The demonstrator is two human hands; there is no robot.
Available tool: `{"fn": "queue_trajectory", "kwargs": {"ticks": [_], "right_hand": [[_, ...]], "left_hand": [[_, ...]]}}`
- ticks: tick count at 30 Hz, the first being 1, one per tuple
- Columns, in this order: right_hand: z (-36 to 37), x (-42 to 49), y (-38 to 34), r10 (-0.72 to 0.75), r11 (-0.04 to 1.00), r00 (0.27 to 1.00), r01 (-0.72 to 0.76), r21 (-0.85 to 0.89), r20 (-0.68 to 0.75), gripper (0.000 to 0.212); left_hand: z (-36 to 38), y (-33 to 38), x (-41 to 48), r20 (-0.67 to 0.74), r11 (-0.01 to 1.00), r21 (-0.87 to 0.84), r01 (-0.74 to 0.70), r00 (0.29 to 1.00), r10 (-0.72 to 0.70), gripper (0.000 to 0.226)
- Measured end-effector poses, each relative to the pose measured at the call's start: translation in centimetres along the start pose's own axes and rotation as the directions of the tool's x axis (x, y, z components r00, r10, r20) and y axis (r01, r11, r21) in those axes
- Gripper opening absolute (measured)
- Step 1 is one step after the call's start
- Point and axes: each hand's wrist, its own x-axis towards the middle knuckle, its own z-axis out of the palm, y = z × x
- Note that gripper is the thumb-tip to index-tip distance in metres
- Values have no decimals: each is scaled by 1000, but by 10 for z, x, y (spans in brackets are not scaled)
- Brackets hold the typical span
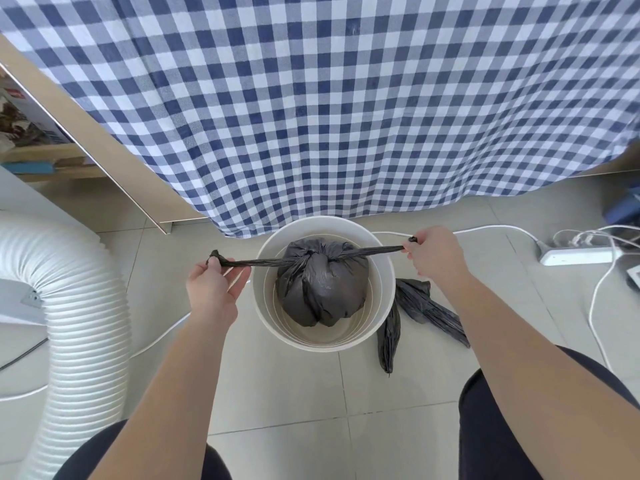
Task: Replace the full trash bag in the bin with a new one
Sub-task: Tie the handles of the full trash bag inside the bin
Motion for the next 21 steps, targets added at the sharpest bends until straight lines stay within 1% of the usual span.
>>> {"fn": "queue_trajectory", "kwargs": {"ticks": [3, 6, 9, 10, 12, 14, 15, 16, 17, 18, 20, 21], "right_hand": [[-2, 0, -1, -27, 999, 999, 26, -29, -17, 26], [-1, 2, -3, -49, 999, 999, 49, -8, -23, 28], [-2, 6, -8, -64, 995, 997, 67, 70, -44, 34], [-2, 5, -11, -85, 994, 995, 89, 70, -58, 34], [-3, -2, -21, -154, 988, 984, 155, 11, -87, 29], [-1, -15, -33, -253, 967, 961, 250, -41, -115, 16], [3, -23, -40, -321, 947, 941, 316, -57, -111, 17], [9, -31, -47, -400, 914, 913, 393, -98, -78, 23], [17, -39, -52, -477, 872, 879, 471, -134, -12, 31], [26, -46, -57, -521, 837, 850, 526, -155, 74, 40], [47, -64, -65, -541, 795, 800, 587, -153, 258, 63], [59, -71, -66, -539, 783, 779, 603, -150, 320, 73]], "left_hand": [[1, 2, -2, 33, 997, 41, -58, 998, 57, 18], [3, 6, -10, 83, 994, 56, -92, 993, 87, 15], [8, 10, -19, 176, 995, 56, -82, 982, 71, 22], [11, 12, -20, 209, 996, 54, -70, 976, 58, 23], [15, 14, -25, 256, 998, 45, -44, 966, 31, 23], [18, 15, -30, 290, 999, 34, -24, 957, 13, 23], [19, 15, -32, 307, 1000, 27, -16, 952, 7, 23], [20, 15, -34, 323, 1000, 17, -7, 946, 1, 23], [21, 14, -37, 335, 1000, 9, 3, 942, -6, 24], [22, 14, -37, 340, 1000, 3, 14, 940, -14, 24], [23, 12, -38, 333, 999, -8, 32, 942, -28, 24], [24, 12, -39, 327, 999, -7, 36, 944, -32, 24]]}}
